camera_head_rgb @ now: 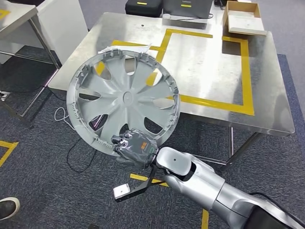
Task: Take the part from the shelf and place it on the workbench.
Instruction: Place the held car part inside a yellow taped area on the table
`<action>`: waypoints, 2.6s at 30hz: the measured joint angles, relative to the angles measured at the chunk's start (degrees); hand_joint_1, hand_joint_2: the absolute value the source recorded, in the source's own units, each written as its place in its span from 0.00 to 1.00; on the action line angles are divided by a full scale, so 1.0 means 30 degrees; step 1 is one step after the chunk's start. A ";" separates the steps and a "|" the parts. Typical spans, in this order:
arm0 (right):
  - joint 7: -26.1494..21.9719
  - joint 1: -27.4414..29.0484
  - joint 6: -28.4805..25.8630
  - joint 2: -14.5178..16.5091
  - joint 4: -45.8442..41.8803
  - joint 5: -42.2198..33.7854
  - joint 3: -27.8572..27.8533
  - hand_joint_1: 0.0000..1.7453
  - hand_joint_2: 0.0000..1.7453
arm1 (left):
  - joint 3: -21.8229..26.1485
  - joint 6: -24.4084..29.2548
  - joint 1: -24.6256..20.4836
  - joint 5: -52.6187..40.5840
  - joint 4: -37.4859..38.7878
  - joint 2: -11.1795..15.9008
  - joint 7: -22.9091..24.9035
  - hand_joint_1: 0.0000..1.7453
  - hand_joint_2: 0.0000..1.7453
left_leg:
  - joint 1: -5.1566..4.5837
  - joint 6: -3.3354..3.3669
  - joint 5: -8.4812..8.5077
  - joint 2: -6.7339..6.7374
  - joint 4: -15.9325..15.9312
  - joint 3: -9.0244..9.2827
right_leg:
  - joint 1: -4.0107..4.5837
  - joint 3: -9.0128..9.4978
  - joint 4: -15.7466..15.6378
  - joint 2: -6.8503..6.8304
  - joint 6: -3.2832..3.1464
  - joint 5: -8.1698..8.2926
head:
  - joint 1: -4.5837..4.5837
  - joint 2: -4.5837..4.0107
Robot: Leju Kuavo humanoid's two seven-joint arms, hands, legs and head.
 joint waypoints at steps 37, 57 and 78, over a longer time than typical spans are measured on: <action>0.0262 0.0737 0.0481 -0.1024 -0.0263 0.0202 -0.0752 1.00 1.00 | -0.0015 0.0689 -0.0048 0.0314 0.0056 -0.0100 -0.1020 0.00 1.00 | 0.0025 0.0130 0.3400 0.0326 -0.3994 0.0020 | -0.0177 0.0385 0.0172 -0.0159 0.0609 -0.0623 | 0.0184 0.0000; 0.0266 0.0534 0.0581 -0.0794 0.0637 0.0264 -0.0770 1.00 1.00 | -0.0016 0.1104 -0.0106 0.0326 0.0066 0.0091 -0.1082 0.00 1.00 | 0.0099 0.0006 0.2426 0.0303 -0.4164 0.0752 | -0.0355 -0.0090 0.0208 -0.0391 0.0726 -0.0406 | 0.0443 0.0000; 0.0355 0.1477 0.0137 -0.1202 0.0614 0.0546 -0.0985 1.00 1.00 | -0.0211 0.1268 0.0049 -0.0047 0.0087 -0.0120 -0.1641 0.00 1.00 | 0.0057 0.0892 0.2869 0.0211 -0.4782 0.0993 | -0.0480 -0.2467 0.5306 -0.0296 0.1637 -0.2731 | 0.0656 0.0000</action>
